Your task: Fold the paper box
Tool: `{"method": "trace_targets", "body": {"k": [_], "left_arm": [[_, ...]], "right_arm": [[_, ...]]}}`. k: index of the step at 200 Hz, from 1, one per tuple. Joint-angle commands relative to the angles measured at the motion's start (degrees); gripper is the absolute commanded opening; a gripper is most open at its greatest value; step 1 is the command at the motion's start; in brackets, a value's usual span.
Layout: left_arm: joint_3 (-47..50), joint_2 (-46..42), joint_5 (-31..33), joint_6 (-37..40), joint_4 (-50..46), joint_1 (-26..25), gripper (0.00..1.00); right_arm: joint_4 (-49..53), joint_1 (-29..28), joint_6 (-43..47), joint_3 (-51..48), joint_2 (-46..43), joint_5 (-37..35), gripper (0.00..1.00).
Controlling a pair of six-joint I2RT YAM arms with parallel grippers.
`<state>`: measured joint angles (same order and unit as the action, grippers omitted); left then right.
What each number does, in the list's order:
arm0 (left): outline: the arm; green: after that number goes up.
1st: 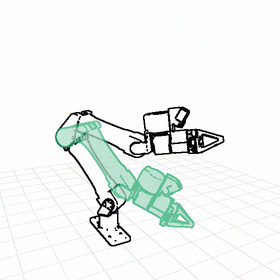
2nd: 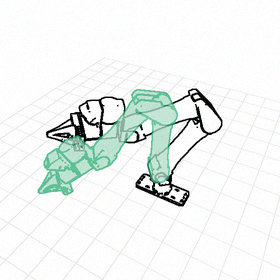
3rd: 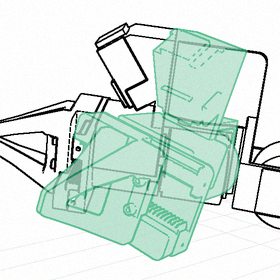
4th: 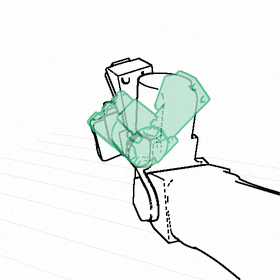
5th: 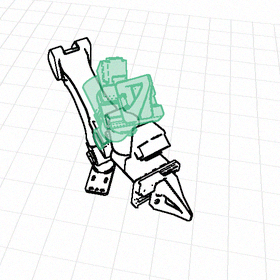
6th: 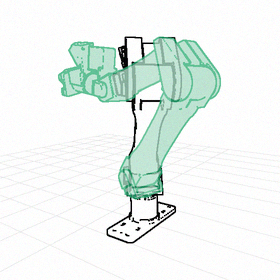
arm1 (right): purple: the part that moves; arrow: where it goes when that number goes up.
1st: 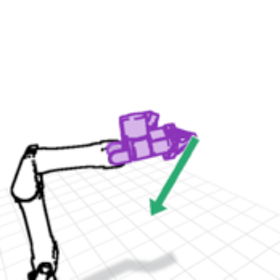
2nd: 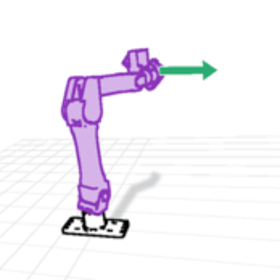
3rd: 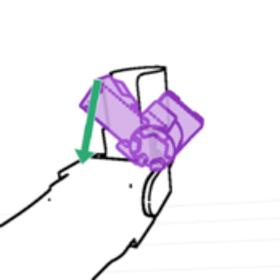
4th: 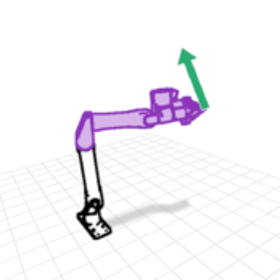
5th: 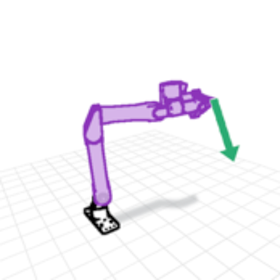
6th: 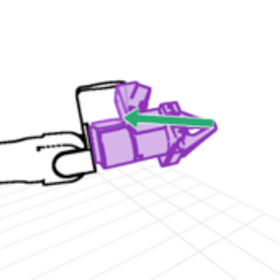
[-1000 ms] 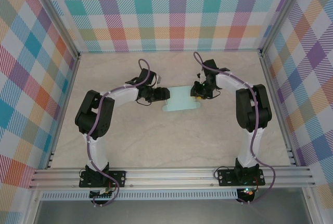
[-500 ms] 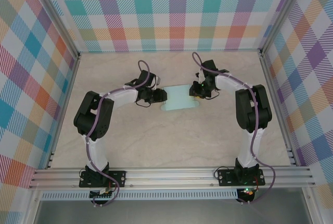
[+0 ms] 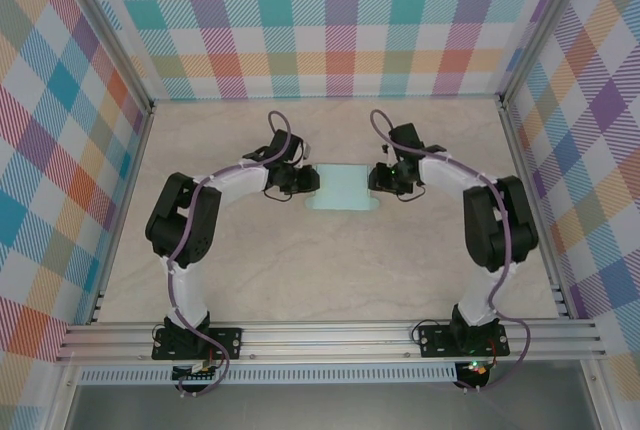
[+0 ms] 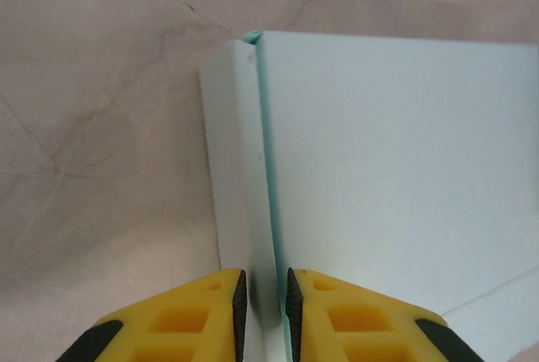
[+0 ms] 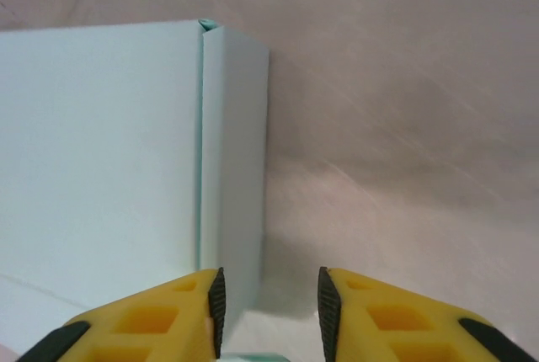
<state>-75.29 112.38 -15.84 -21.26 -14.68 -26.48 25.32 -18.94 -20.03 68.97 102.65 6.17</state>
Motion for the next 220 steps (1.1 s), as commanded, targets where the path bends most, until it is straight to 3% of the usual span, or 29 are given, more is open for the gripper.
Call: {"method": "trace_targets", "body": {"k": [1, 30, 64, 92, 129, 143, 163, 175, 185, 220], "left_arm": [[-0.1, 3.4, 3.2, 0.1, -8.1, 0.5, 0.20], [-1.7, 4.6, 1.5, -0.1, -10.8, 1.2, 0.19], [-2.1, 4.9, -2.1, 0.0, -12.7, 2.9, 0.18], [-2.1, 5.1, -7.2, 0.2, -13.7, 4.6, 0.18], [-2.5, 7.4, -12.1, 1.8, -16.3, 6.6, 0.17], [-3.1, 7.6, -12.5, 2.2, -16.7, 6.7, 0.18], [-4.0, 7.0, -12.5, 2.8, -16.7, 6.7, 0.18], [-4.7, 7.0, -12.8, 3.3, -16.7, 6.7, 0.18], [-5.7, 7.1, -12.9, 4.0, -17.4, 6.8, 0.19], [-6.4, 6.5, -12.0, 4.4, -17.5, 7.0, 0.19]], "right_arm": [[-7.5, 0.3, 7.5, -2.5, -5.5, -5.4, 0.41], [-14.3, 0.3, 21.4, -7.3, -8.3, -4.7, 0.41], [-13.5, 0.8, 27.0, -5.9, -6.7, -2.4, 0.42], [-13.8, 2.2, 28.9, -4.8, -4.9, 4.6, 0.50], [-27.3, 3.1, 38.5, -12.9, -10.4, 15.2, 0.57], [-29.8, 3.2, 43.3, -14.7, -11.5, 15.6, 0.59], [-27.3, 4.6, 40.7, -12.3, -11.1, 15.7, 0.61], [-21.8, 6.9, 37.2, -8.1, -10.1, 22.9, 0.66], [-19.5, 7.8, 30.8, -4.6, -8.5, 24.5, 0.80], [-18.0, 8.0, 20.3, 1.2, -3.6, 27.6, 0.78]]}}
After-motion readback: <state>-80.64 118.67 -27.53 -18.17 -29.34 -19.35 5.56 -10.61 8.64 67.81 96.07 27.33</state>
